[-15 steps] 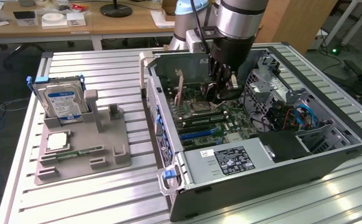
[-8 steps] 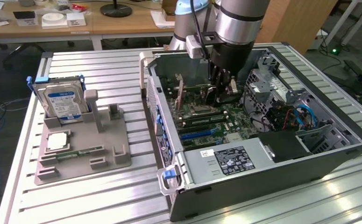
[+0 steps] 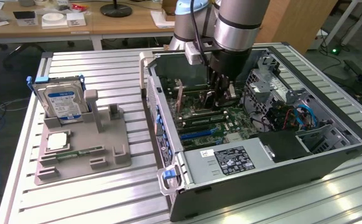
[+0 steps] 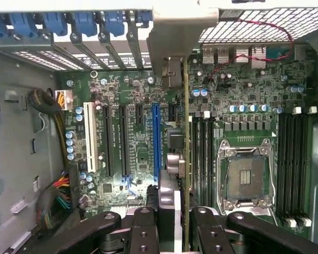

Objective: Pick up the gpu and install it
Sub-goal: 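Insert the gpu into the slot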

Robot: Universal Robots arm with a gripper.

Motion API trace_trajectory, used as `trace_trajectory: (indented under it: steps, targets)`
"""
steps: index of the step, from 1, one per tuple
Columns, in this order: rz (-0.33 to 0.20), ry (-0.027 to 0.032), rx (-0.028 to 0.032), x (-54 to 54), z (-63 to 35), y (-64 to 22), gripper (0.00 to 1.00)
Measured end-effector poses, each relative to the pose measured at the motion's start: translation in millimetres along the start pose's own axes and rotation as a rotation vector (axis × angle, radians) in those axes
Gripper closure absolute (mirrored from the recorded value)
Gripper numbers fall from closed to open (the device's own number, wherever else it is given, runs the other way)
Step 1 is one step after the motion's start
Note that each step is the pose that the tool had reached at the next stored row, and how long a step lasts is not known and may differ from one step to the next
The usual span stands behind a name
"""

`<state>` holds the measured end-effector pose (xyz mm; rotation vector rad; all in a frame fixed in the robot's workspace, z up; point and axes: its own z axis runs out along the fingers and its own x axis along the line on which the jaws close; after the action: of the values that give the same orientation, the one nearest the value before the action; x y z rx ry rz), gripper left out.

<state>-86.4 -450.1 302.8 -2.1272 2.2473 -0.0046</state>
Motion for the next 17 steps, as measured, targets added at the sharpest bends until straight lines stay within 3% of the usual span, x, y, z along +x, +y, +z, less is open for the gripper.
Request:
trace_trajectory:
  steps: [14,17]
  targets:
    - [0.0,-0.0001,0.0,8.6,7.0,3.6,0.72]
    - [0.0,0.0,0.0,9.2,10.3,8.6,0.72]
